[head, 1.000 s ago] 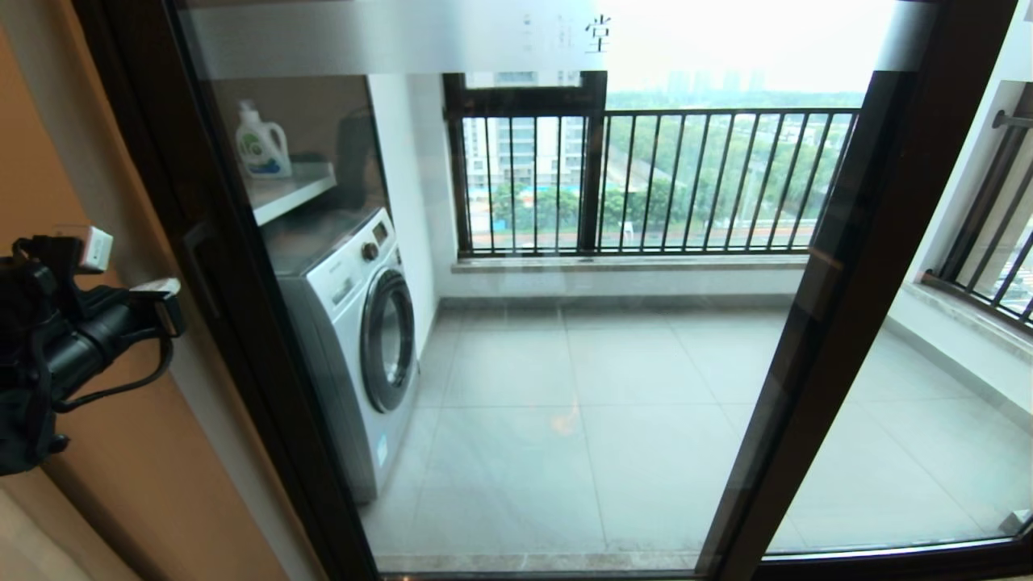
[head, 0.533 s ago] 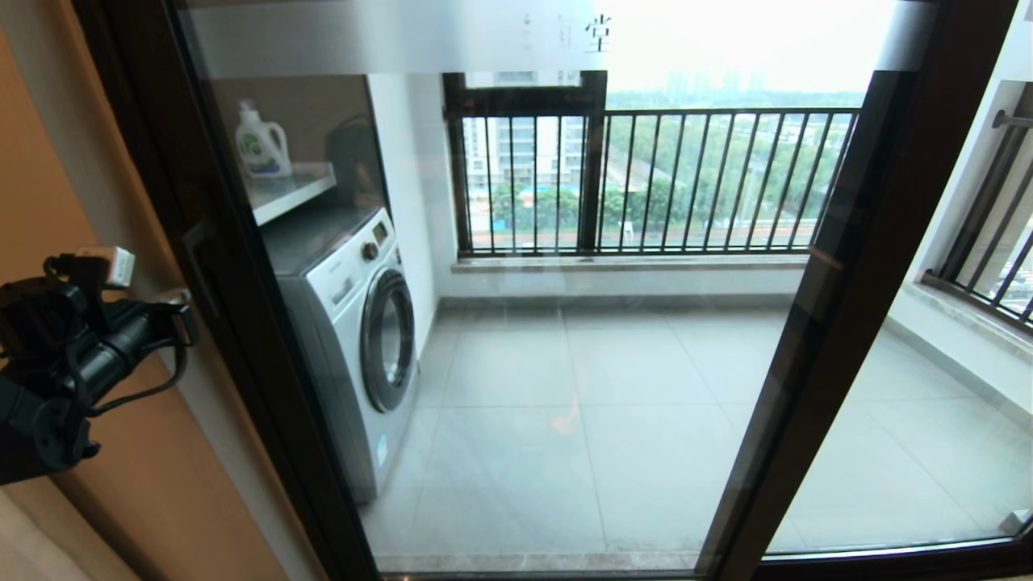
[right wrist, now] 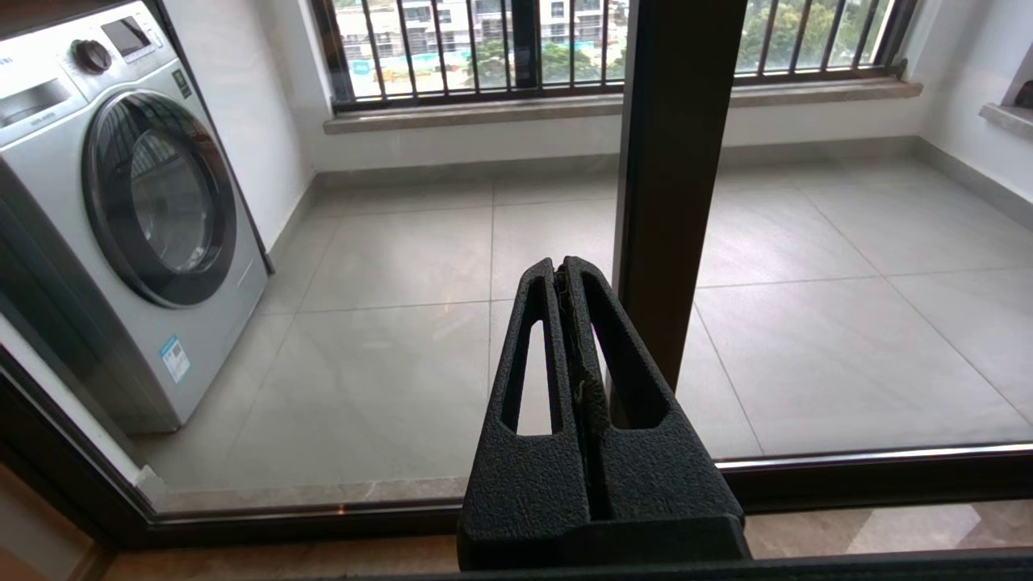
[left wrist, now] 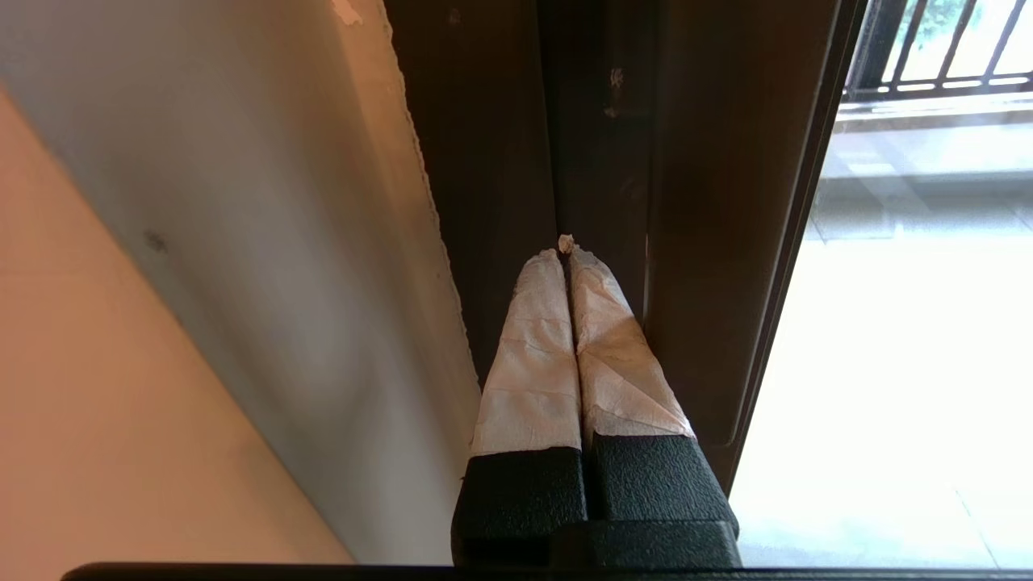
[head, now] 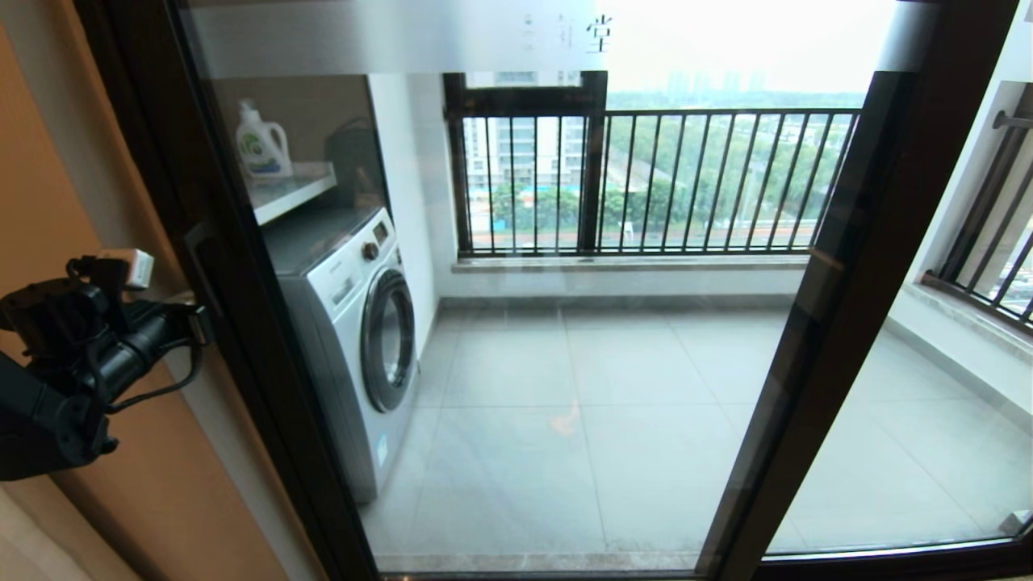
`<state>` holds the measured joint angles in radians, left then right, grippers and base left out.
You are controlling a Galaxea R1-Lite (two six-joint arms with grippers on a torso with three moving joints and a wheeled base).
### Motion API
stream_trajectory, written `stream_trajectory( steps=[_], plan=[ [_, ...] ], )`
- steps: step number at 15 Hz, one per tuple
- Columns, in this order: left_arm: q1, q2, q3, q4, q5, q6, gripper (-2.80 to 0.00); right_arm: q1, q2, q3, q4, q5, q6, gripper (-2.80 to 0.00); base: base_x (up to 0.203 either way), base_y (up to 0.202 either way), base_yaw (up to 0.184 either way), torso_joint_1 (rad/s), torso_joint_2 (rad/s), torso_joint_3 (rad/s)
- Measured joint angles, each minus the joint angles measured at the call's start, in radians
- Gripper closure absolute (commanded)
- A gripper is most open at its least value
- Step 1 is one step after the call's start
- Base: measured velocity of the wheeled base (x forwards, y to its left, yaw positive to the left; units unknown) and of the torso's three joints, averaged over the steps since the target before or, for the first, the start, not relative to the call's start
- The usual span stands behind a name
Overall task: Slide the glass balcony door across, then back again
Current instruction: Open the slid door
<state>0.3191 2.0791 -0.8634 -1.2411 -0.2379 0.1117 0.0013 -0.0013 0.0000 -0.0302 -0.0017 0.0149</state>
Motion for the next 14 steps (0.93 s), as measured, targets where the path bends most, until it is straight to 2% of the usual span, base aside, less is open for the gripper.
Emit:
stream_trajectory(
  steps=[14],
  plan=[
    [-0.096, -0.005, -0.009, -0.002, 0.000, 0.000, 0.00, 0.000, 0.000, 0.000, 0.000, 0.000, 0.000, 0.00, 0.000, 0.000, 0.000, 0.000, 0.00, 0.000]
  ],
)
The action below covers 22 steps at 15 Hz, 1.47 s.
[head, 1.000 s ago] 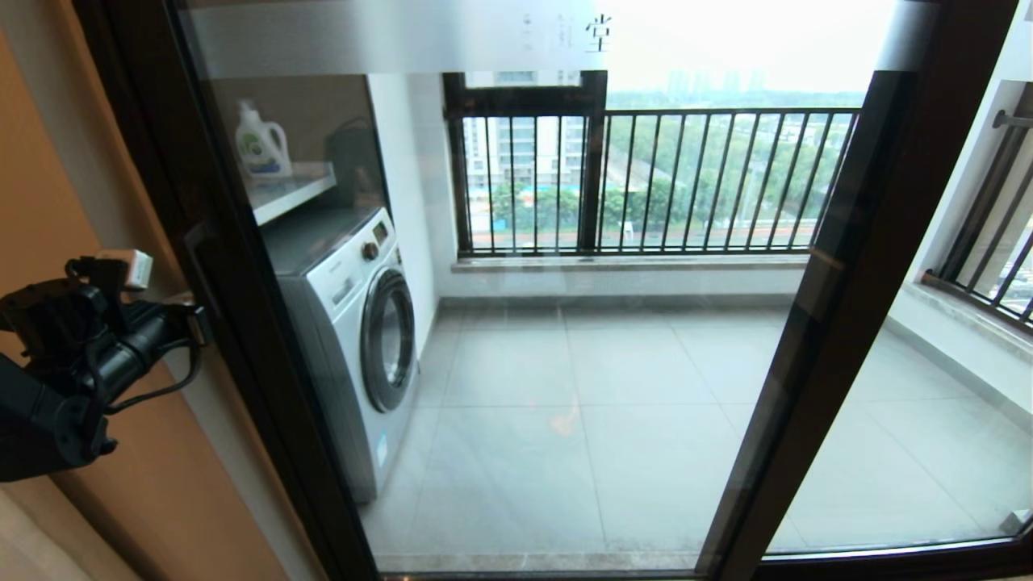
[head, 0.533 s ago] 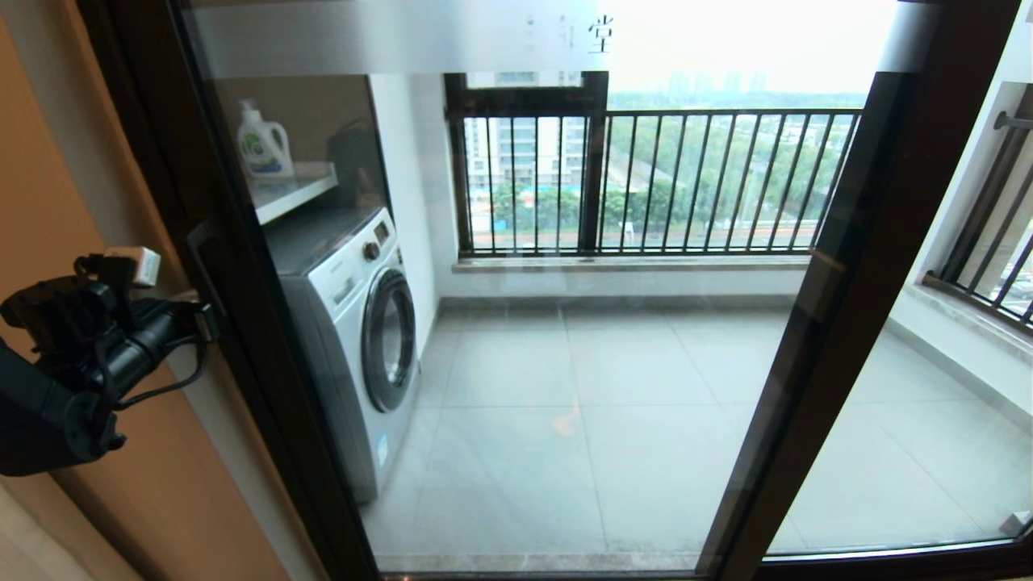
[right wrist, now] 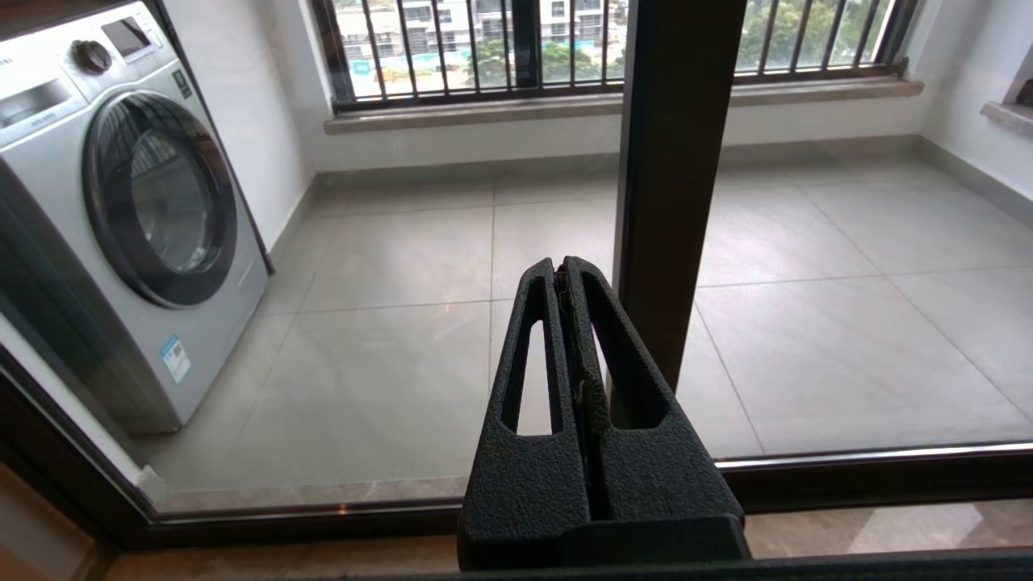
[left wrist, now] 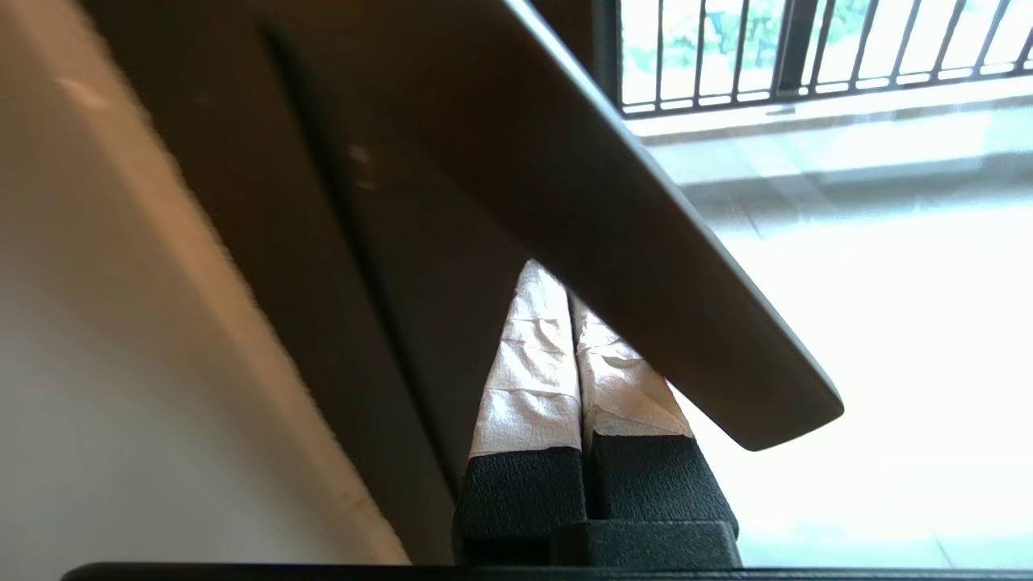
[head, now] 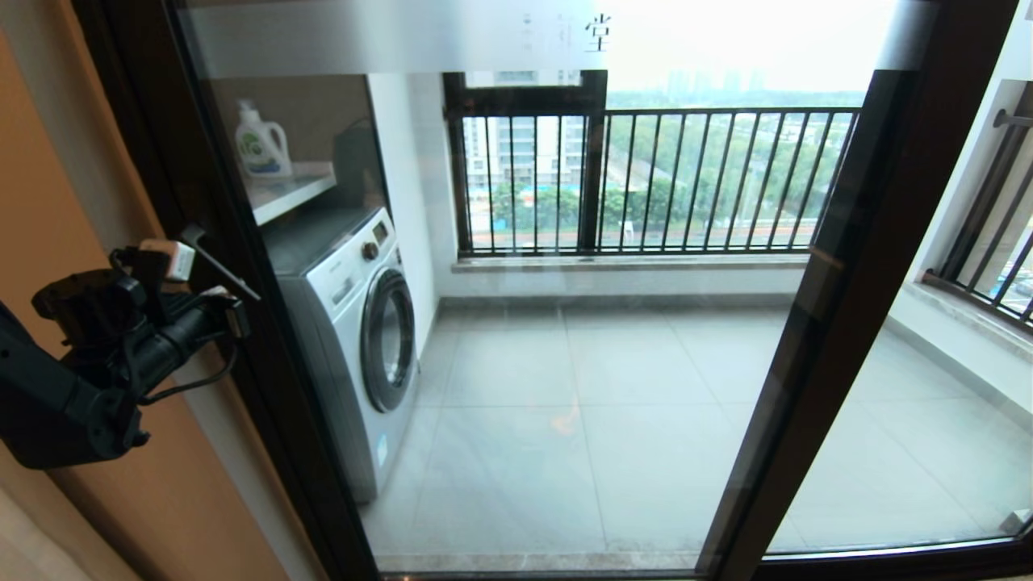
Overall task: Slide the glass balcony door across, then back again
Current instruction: Open the slid door
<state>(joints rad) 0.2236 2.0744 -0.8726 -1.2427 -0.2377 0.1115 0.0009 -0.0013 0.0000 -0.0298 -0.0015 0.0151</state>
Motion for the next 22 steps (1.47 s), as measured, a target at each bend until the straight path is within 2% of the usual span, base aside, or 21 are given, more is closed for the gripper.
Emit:
stream_trajectory(
  steps=[22],
  plan=[
    [-0.054, -0.104, -0.002, 0.035, 0.007, -0.006, 0.00, 0.000, 0.000, 0.000, 0.000, 0.000, 0.000, 0.00, 0.000, 0.000, 0.000, 0.000, 0.00, 0.000]
  ],
)
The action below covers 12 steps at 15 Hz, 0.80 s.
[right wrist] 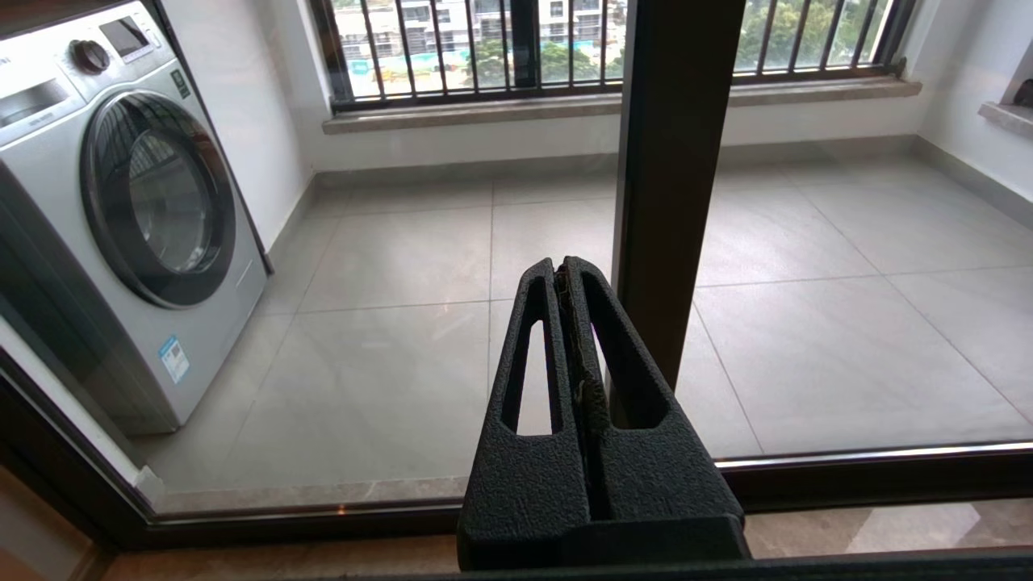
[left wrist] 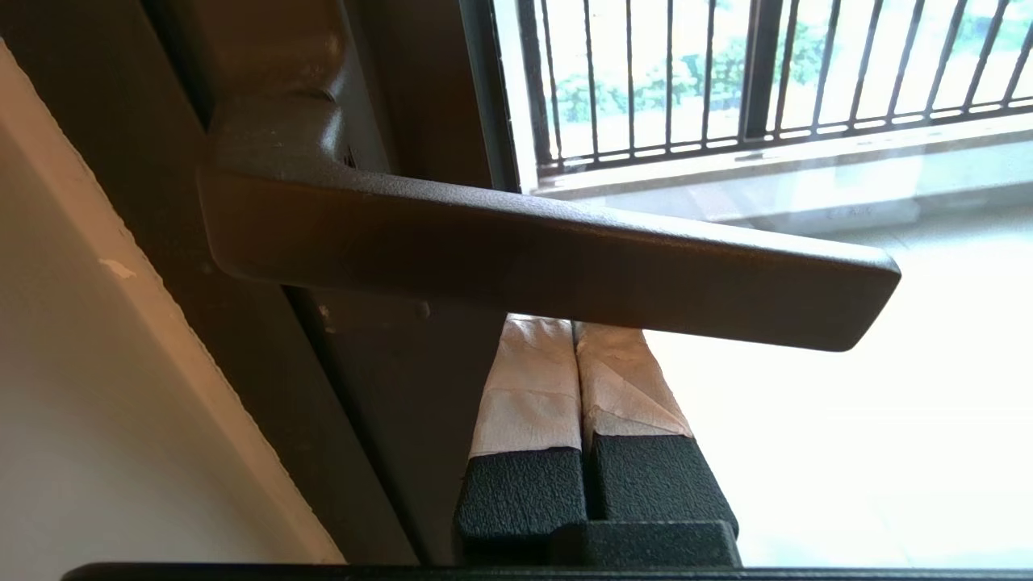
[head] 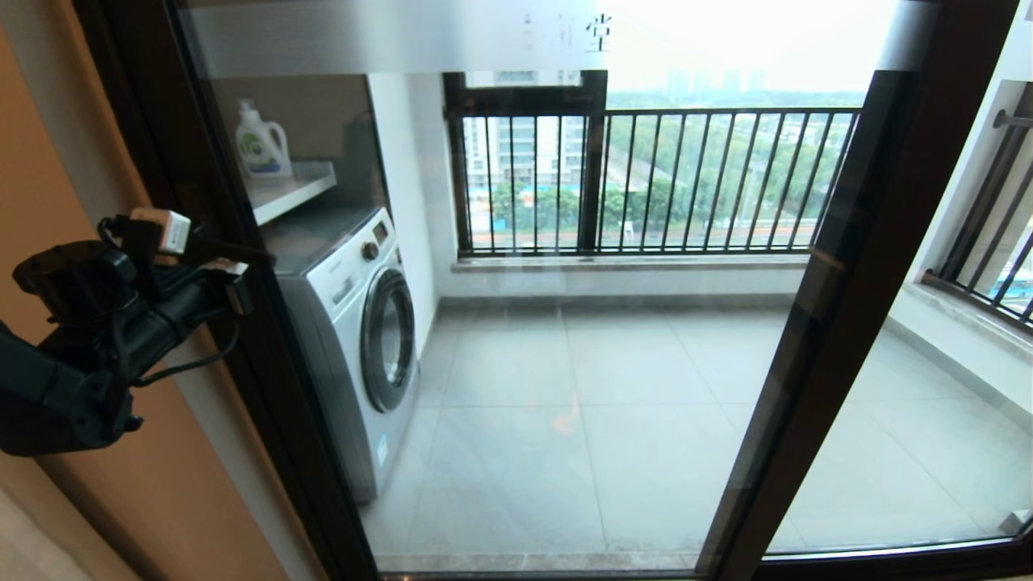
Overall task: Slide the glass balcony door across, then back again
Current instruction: Open the slid door
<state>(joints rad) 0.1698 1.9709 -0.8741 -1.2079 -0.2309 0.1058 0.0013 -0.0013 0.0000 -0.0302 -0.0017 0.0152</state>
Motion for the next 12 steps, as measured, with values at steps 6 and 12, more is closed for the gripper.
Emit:
stream_trajectory(
  steps=[6, 12],
  plan=[
    [0.000, -0.033, -0.031, 0.057, 0.000, -0.002, 0.00, 0.000, 0.000, 0.000, 0.000, 0.000, 0.000, 0.00, 0.000, 0.000, 0.000, 0.000, 0.00, 0.000],
    [0.030, -0.091, 0.086, 0.059, -0.017, -0.006, 0.00, 0.000, 0.000, 0.000, 0.000, 0.000, 0.000, 0.00, 0.000, 0.000, 0.000, 0.000, 0.00, 0.000]
  ],
)
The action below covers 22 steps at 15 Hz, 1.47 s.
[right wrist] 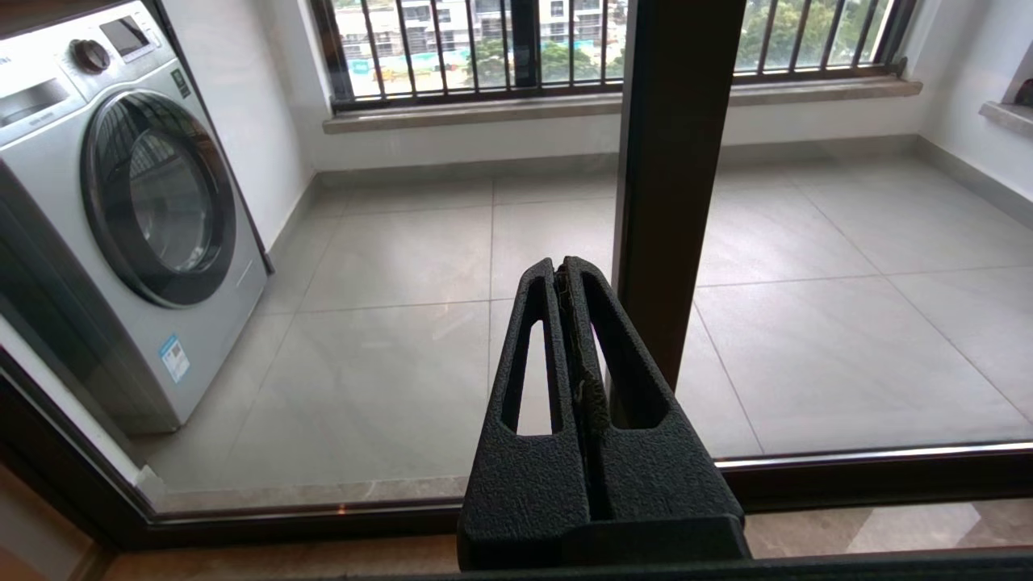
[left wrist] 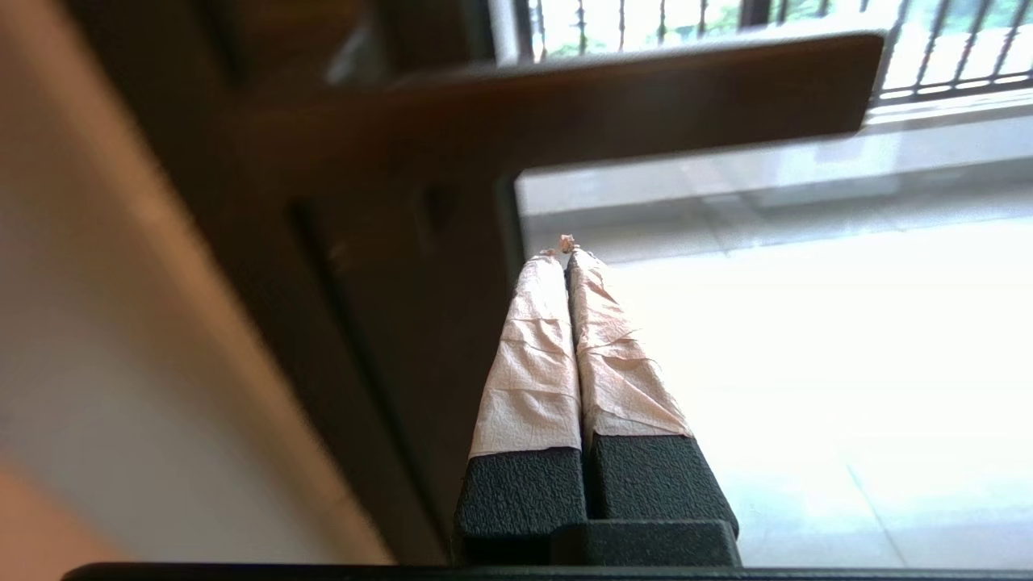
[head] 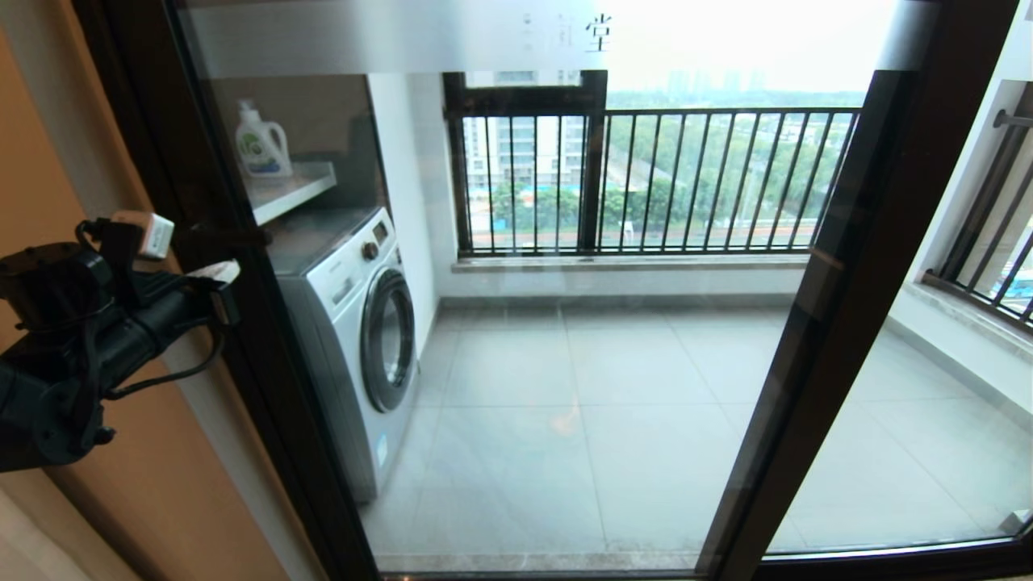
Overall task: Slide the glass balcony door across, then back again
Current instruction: Open the slid door
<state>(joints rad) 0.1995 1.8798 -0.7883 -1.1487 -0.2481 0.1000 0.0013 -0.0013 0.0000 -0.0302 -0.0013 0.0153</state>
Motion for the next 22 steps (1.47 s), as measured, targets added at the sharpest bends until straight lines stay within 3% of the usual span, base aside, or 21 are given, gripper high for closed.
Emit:
stream_trajectory(
  steps=[4, 8, 12, 17, 22],
  plan=[
    [0.072, -0.052, 0.029, -0.001, 0.000, -0.006, 0.00, 0.000, 0.000, 0.000, 0.000, 0.000, 0.000, 0.00, 0.000, 0.000, 0.000, 0.000, 0.00, 0.000],
    [0.084, -0.145, 0.037, 0.011, -0.021, -0.027, 0.00, 0.000, 0.000, 0.000, 0.000, 0.000, 0.000, 0.00, 0.000, 0.000, 0.000, 0.000, 0.00, 0.000],
    [0.037, -0.180, -0.049, 0.072, -0.022, -0.033, 0.00, 0.000, 0.000, 0.000, 0.000, 0.000, 0.000, 0.00, 0.000, 0.000, 0.000, 0.000, 0.00, 0.000],
    [-0.075, -0.140, -0.159, 0.115, -0.002, -0.041, 0.00, 0.000, 0.000, 0.000, 0.000, 0.000, 0.000, 0.00, 0.000, 0.000, 0.000, 0.000, 0.00, 0.000],
    [-0.108, -0.041, -0.210, 0.107, 0.122, -0.038, 0.00, 0.000, 0.000, 0.000, 0.000, 0.000, 0.000, 0.00, 0.000, 0.000, 0.000, 0.000, 0.00, 0.000]
  ],
)
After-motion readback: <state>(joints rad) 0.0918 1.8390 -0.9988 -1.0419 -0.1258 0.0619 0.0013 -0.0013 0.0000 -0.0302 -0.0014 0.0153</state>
